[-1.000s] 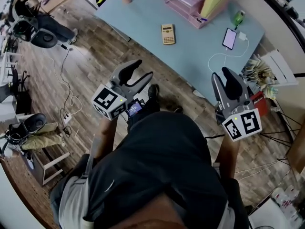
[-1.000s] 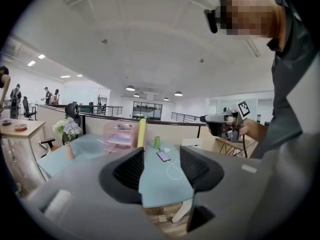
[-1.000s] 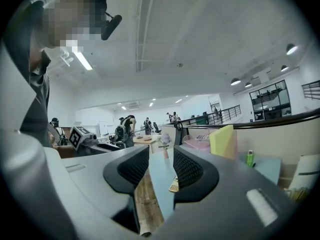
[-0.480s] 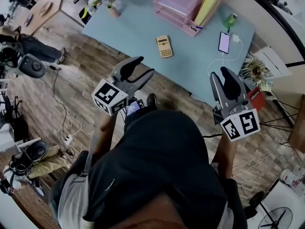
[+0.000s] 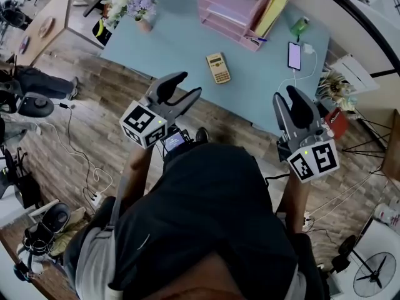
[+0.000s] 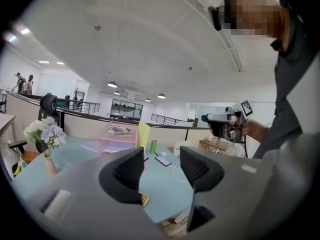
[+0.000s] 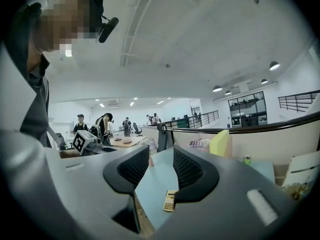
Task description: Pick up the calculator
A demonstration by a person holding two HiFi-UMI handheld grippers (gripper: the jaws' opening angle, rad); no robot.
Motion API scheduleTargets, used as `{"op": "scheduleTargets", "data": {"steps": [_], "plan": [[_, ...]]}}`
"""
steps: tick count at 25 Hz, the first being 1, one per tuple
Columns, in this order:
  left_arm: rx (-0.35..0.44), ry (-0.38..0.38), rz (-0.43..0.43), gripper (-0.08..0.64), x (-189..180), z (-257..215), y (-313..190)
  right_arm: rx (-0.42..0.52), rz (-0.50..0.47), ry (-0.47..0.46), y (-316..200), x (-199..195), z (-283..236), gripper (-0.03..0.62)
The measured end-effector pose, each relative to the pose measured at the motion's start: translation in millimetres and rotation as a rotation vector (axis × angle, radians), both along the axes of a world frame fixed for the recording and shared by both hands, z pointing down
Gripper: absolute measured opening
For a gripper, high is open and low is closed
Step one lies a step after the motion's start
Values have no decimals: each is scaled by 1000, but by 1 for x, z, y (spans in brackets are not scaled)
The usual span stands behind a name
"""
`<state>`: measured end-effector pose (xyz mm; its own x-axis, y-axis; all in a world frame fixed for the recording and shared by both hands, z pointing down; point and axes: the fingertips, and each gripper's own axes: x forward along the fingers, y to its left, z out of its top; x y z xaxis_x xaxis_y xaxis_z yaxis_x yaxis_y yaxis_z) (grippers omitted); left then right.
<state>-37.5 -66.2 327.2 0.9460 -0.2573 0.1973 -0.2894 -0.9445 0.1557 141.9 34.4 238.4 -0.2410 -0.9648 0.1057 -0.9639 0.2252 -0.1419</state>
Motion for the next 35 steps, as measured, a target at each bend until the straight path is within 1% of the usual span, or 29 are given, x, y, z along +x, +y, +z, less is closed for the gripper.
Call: {"op": "scheduleTargets", "data": {"steps": [10,13,17,23,30,35], "plan": [[-20,36,57,259,-15,7,-39,-38,60,21,-28,-24,3,133],[-22,46,62,259,-18,6,-47,-39,63,26,-36,-28,2,133],[-29,45,50,259,-22,10,-56,-45,52,6,-50,-29,5,133],[-52,30,0,259,-18,23,-74,-64,-10,-16,-79,-21,21,135],[-102,3,-117,259,-12,40,-98,-95,-141,-51,-133,-9,44,153],[-140,-28,-177,259,-1,59,-117,-139,-217,-77,-173,4,69,160]]}}
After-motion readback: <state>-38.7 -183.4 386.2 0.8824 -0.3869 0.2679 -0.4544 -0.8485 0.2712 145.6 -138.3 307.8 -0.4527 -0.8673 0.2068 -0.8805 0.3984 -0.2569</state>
